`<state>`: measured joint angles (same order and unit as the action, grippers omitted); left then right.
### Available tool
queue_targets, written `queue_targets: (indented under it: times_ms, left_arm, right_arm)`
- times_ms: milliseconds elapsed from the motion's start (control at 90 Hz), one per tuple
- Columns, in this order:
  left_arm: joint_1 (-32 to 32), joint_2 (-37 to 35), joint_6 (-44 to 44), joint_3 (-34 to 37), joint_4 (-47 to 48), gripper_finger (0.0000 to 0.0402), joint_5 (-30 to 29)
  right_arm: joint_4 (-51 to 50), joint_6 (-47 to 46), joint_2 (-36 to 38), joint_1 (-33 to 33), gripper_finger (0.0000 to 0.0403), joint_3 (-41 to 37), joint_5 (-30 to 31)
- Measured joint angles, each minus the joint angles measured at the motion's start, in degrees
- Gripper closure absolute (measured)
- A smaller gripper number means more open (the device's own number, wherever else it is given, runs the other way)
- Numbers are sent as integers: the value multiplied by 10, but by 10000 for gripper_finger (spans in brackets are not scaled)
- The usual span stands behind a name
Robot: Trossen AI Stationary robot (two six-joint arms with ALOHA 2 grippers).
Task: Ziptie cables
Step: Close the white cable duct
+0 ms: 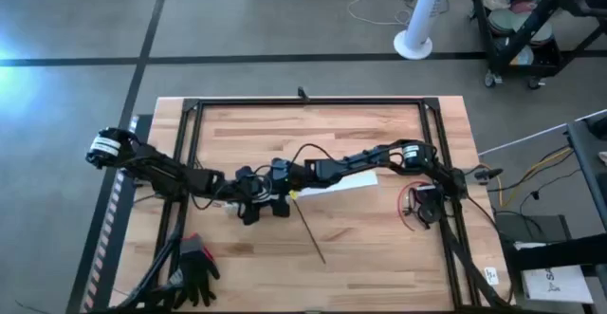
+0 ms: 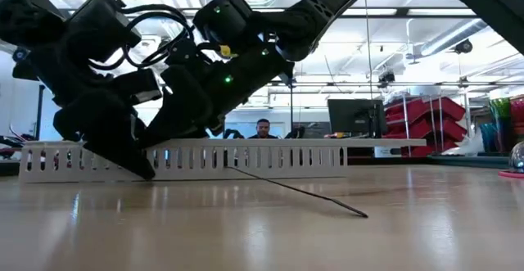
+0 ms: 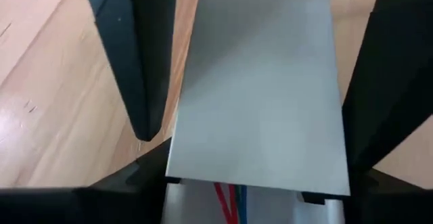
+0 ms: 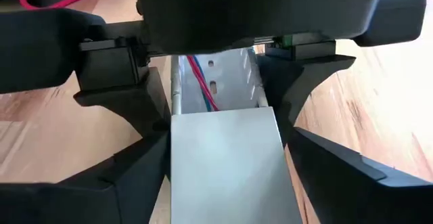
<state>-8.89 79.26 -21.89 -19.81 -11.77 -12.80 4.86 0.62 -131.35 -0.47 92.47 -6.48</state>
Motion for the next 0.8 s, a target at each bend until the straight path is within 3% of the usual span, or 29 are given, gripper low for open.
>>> queue_targets:
  times_ms: [300, 611, 800]
  left_arm:
    - [-1, 0, 2, 0, -1, 177, -1]
    - [-1, 0, 2, 0, -1, 156, 2]
    - [-1, 0, -2, 0, -2, 168, 2]
  right_arm:
    - [0, 0, 0, 0, 129, 0, 0]
    - [1, 0, 0, 1, 138, 0, 0]
    - [1, 0, 0, 1, 128, 0, 1]
